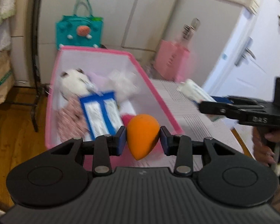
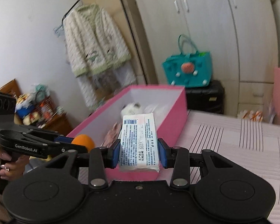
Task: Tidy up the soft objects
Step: 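Lift the orange sponge and white box with both grippers and carry them over the shoebox, then open both grippers to drop the sponge and white box into the shoebox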
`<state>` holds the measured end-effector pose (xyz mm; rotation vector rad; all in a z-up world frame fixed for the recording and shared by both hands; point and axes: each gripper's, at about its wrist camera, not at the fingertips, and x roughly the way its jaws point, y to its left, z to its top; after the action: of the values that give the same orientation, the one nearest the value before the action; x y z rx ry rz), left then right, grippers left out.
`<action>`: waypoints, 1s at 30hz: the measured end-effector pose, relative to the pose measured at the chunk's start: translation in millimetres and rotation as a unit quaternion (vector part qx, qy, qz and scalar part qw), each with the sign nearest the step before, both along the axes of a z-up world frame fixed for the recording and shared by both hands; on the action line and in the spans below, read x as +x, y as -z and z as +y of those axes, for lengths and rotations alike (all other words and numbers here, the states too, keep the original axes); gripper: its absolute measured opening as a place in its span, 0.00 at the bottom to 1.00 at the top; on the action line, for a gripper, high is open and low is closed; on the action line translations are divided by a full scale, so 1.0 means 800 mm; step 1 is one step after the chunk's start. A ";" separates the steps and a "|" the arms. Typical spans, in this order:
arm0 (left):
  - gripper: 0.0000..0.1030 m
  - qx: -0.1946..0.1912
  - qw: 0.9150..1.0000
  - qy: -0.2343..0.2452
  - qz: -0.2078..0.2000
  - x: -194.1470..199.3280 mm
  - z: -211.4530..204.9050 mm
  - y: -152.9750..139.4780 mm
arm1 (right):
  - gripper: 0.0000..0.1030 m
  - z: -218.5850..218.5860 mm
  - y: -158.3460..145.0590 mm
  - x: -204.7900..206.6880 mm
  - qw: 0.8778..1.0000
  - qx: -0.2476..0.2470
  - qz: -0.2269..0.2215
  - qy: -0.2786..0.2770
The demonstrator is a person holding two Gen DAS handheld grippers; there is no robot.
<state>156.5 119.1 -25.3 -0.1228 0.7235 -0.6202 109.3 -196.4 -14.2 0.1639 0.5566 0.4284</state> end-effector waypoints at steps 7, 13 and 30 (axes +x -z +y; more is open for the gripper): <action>0.36 0.021 0.998 -0.065 -0.016 0.058 0.013 0.013 | 0.45 0.029 0.008 0.054 0.999 -0.036 -0.001 0.001; 0.36 0.056 0.992 -0.106 -0.044 0.078 0.011 0.029 | 0.45 0.055 0.021 0.097 0.998 -0.046 0.023 -0.022; 0.37 0.150 0.976 -0.126 -0.094 0.081 -0.021 0.045 | 0.45 0.080 0.024 0.102 0.994 -0.108 -0.019 -0.006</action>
<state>221.0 102.3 -61.3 0.1218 0.5990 -0.2708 190.7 -132.6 -33.1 -0.0547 0.5625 0.3799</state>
